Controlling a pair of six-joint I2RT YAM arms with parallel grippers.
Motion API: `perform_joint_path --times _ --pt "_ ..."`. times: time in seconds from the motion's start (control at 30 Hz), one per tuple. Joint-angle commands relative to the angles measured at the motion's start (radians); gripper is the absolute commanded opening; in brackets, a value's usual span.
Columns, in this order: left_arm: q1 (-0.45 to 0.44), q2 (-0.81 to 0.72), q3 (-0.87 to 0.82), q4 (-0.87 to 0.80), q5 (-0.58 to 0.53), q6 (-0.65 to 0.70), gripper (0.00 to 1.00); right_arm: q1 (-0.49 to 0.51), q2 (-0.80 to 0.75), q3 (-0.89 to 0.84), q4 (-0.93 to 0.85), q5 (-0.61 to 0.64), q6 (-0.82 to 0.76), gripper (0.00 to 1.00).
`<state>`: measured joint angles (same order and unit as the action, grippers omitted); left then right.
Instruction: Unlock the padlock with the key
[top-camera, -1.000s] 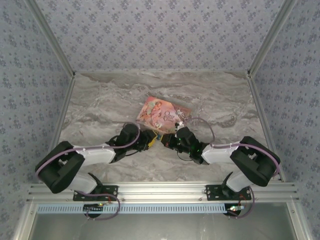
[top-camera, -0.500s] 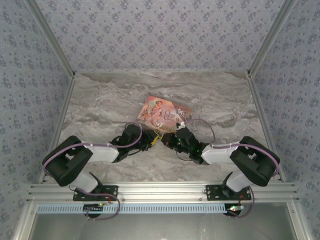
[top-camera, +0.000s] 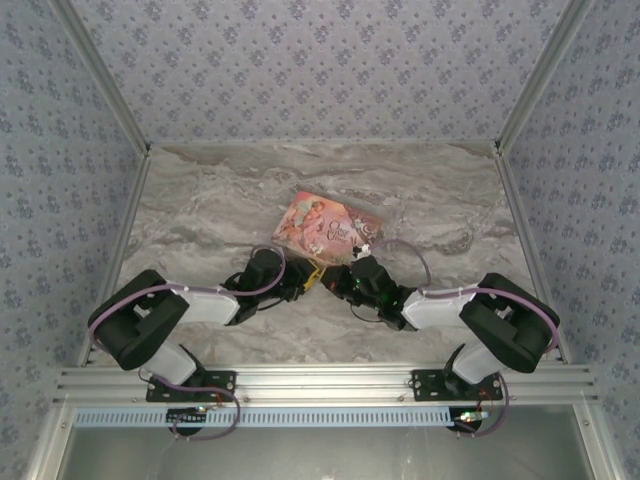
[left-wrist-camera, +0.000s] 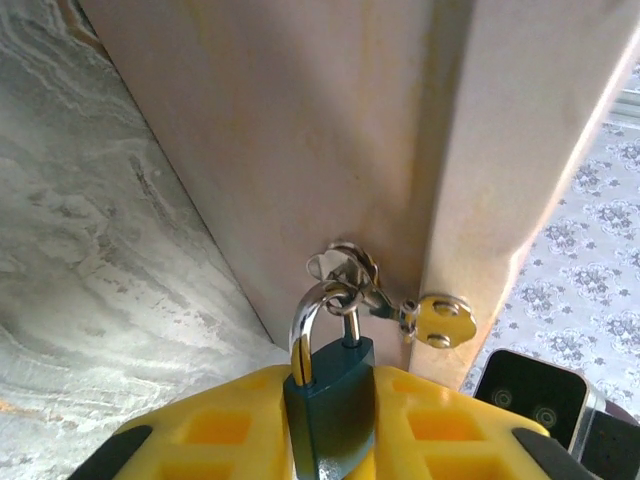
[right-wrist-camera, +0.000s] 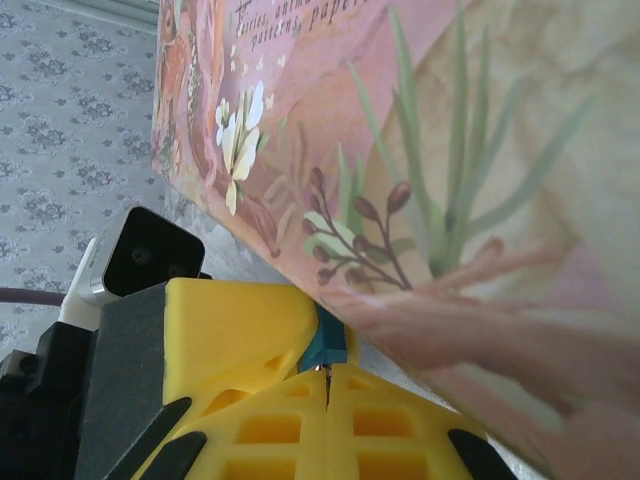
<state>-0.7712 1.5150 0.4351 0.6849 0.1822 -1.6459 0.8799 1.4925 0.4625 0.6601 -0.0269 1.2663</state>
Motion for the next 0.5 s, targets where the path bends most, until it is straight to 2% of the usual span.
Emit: perform_joint_path --times 0.0,0.07,0.2,0.37,0.47 --pt "-0.011 0.019 0.017 0.016 -0.011 -0.002 0.17 0.014 -0.017 0.009 0.086 0.015 0.019 0.01" --pt "-0.010 0.018 0.018 0.012 -0.014 -0.003 0.10 0.014 -0.029 0.007 0.071 0.015 0.003 0.07" --pt "-0.010 0.003 0.026 -0.011 -0.023 0.005 0.00 0.013 -0.081 0.010 -0.037 0.028 -0.085 0.26" --pt "-0.009 -0.011 0.043 -0.042 -0.024 0.020 0.00 0.004 -0.200 0.008 -0.230 0.088 -0.267 0.43" --pt "-0.010 -0.021 0.052 -0.061 -0.020 0.027 0.00 -0.007 -0.298 0.029 -0.375 0.125 -0.461 0.51"
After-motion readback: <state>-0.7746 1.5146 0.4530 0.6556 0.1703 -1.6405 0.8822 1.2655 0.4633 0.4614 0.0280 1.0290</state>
